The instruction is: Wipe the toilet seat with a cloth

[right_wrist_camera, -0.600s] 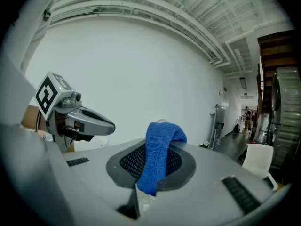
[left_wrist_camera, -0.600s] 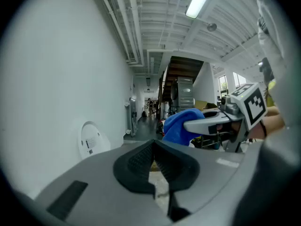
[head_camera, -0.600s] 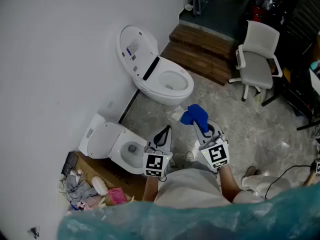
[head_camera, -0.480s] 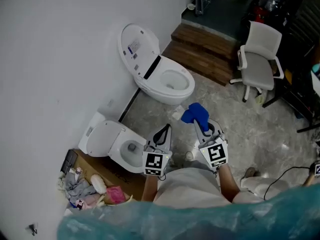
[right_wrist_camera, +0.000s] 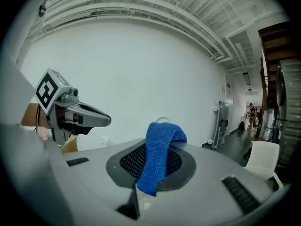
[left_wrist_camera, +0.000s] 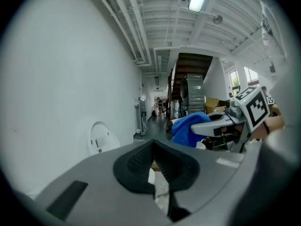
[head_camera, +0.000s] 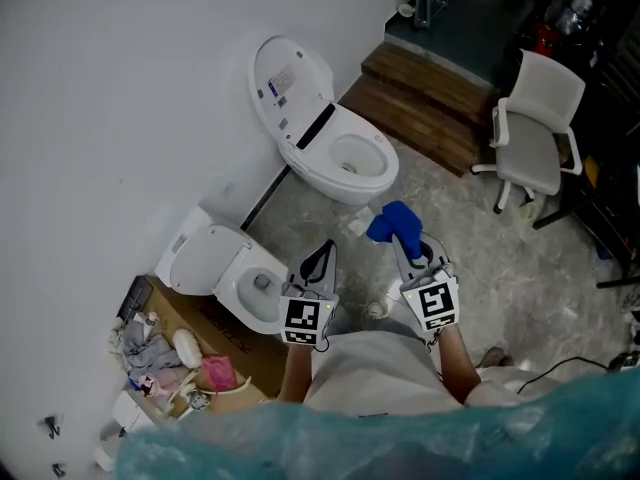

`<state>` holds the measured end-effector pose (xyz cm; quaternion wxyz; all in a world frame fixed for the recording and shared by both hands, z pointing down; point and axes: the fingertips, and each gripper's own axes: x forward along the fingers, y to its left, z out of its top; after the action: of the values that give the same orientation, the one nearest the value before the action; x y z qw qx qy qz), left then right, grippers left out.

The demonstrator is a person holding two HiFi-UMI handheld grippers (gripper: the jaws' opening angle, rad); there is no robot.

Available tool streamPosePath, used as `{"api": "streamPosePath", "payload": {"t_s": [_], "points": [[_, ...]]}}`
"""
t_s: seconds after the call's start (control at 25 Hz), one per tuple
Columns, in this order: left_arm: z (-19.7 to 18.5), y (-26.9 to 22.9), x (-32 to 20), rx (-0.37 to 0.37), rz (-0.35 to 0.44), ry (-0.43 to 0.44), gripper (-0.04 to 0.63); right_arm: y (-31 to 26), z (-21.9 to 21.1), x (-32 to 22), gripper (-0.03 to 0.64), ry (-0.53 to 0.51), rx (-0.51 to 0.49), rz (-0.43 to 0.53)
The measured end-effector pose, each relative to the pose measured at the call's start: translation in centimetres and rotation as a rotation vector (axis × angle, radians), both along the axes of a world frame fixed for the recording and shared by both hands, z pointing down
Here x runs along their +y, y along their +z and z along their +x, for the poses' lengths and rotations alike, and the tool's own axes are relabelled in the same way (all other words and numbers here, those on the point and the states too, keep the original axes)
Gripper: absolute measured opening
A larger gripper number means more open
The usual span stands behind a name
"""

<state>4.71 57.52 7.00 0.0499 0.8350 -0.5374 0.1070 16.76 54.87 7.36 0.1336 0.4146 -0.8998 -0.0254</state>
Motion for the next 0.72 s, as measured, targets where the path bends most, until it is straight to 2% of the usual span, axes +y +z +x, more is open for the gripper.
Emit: {"api": "streamPosePath", "payload": {"t_s": [0.36,0.72], "points": [[0.8,0.3,-2.4,-0.012,-0.002,-0.015,0.011,0.6,0.2,-2.9,0.020,-0.030,-0.003,-0.007],[0.4,0.9,-7.4,-0.011,-0.006,-0.003,0.011,1.4,-0.8,-7.7,0.020,-0.039,0.009,-0.014]]}}
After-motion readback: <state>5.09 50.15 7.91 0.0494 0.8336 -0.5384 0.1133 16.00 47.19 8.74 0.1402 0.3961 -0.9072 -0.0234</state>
